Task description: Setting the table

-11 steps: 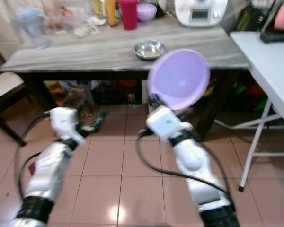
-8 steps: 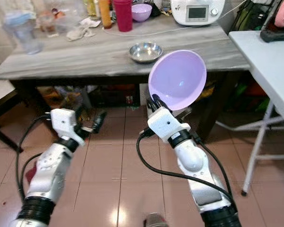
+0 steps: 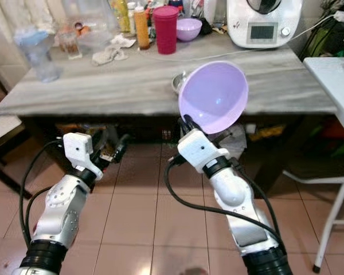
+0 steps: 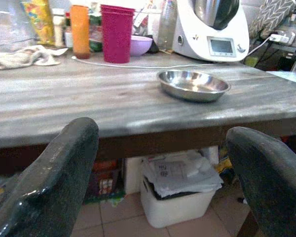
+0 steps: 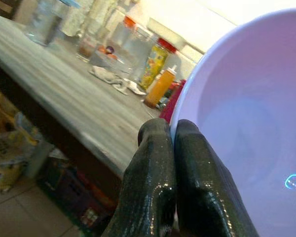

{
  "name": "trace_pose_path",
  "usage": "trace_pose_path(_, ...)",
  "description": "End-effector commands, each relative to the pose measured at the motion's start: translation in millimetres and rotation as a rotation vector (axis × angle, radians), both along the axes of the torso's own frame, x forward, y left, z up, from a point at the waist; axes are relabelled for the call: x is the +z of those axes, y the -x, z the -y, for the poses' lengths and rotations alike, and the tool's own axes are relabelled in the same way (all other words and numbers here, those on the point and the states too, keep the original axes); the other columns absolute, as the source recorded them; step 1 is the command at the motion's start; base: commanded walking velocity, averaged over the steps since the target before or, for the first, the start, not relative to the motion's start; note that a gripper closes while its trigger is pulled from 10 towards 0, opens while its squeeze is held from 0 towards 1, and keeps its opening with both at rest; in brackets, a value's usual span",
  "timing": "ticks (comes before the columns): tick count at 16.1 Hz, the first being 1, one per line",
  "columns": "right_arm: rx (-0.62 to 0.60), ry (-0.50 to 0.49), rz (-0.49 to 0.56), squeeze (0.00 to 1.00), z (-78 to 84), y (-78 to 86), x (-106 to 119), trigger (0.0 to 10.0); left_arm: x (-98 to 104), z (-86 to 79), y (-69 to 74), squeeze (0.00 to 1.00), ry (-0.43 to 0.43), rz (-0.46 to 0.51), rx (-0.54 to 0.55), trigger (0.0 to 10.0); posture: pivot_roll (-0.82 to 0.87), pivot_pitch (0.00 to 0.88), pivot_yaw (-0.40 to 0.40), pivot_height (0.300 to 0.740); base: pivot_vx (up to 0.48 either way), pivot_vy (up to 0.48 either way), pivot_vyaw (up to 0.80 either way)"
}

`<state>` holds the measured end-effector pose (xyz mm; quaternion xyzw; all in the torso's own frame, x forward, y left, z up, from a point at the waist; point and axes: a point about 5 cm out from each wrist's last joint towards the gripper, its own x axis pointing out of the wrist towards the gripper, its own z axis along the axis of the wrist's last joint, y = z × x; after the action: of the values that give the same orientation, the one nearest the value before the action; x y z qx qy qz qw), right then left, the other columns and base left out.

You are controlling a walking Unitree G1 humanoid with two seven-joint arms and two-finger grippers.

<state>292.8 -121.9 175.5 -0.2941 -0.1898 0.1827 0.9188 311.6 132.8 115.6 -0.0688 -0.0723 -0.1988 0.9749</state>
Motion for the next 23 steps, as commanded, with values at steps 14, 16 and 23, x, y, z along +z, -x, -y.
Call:
trace_pose_path(14, 0.001, 0.029, 0.043, 0.0, 4.7, -1.3, 11, 10.0, 5, 7.5, -0.2, 0.0, 0.002, 0.018, -0.026, 10.0, -0.27, 0.078, 0.055, 0.74, 0.442, 0.0, -0.17)
trace_pose_path(16, 0.012, 0.044, 0.052, 0.0, 3.5, -1.3, 13, 10.0, 6, 8.5, 0.2, 0.0, 0.003, 0.025, -0.028, 10.0, -0.26, 0.073, 0.047, 0.74, 0.401, 0.0, 0.0)
trace_pose_path(23, 0.023, 0.054, 0.063, 0.0, 4.5, -1.1, 15, 10.0, 14, 1.9, 7.8, 0.0, -0.034, 0.083, -0.017, 10.0, -0.25, 0.077, 0.046, 0.74, 0.234, 0.0, 0.0)
